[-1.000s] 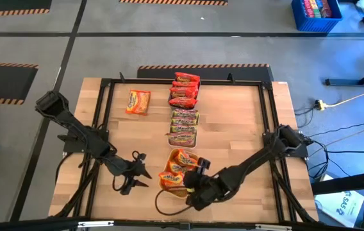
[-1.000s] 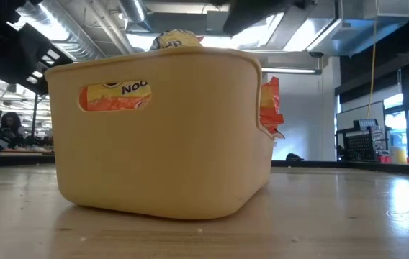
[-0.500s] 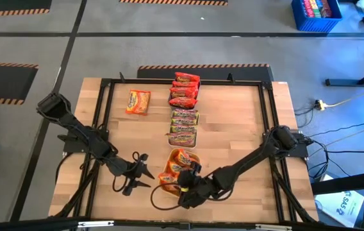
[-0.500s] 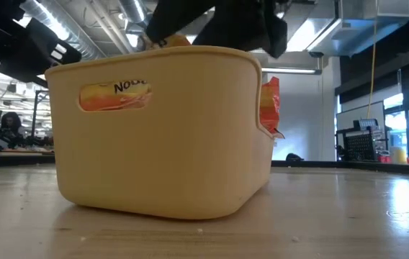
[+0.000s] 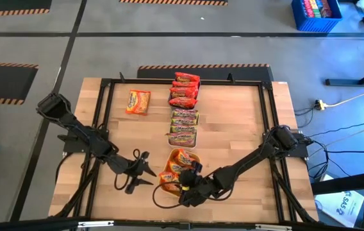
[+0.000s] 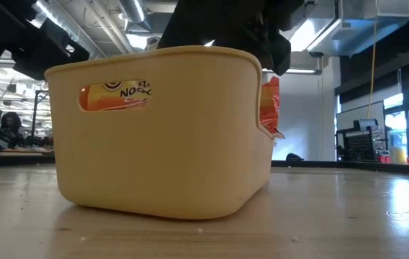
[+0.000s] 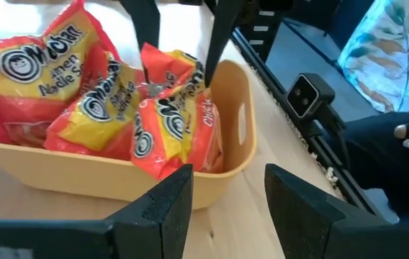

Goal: Sort Maruchan noodles
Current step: Put the orange noodle pack into the yellow bin

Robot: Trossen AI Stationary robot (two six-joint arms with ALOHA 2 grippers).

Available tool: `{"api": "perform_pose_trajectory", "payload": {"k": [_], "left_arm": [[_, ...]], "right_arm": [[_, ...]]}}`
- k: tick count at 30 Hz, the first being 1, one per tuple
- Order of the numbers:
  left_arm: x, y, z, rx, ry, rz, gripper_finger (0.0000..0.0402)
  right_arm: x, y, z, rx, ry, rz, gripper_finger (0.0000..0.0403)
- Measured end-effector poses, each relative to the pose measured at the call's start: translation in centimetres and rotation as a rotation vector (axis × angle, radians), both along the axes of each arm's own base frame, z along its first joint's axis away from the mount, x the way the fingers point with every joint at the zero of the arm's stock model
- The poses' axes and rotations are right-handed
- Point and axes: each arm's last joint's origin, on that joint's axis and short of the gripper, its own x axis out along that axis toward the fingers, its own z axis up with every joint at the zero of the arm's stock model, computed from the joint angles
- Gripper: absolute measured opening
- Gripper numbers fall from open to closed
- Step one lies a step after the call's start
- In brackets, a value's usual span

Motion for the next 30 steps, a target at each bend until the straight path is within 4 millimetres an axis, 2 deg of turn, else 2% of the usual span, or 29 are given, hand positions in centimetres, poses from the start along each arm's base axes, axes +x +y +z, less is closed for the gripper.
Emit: {"api": "perform_pose_trajectory", "payload": {"k": [3,5,15,21,30], "left_arm": [[0.1,0.1,0.1,-0.008,-0.011,0.005,0.0166],[0.2,0.1,0.2,-0.011,-0.016,0.008,0.0166],[0.3,0.3,0.2,-0.012,-0.023,0.022,0.0166],[0.3,0.3,0.3,-0.006,-0.032,0.028,0.0166],[0.4,0.3,0.4,-0.002,-0.046,0.03,0.0166]], "right_arm": [[0.0,0.0,0.0,-0.004,0.0,-0.001,0.0186],[0.0,0.0,0.0,-0.005,0.002,-0.001,0.0164],[0.2,0.2,-1.2,-0.008,0.031,0.019,0.001],[0.1,0.1,-0.7,-0.088,-0.01,-0.004,0.0003],[-2.0,2.0,2.2,-0.306,-0.193,-0.14,0.0]]}}
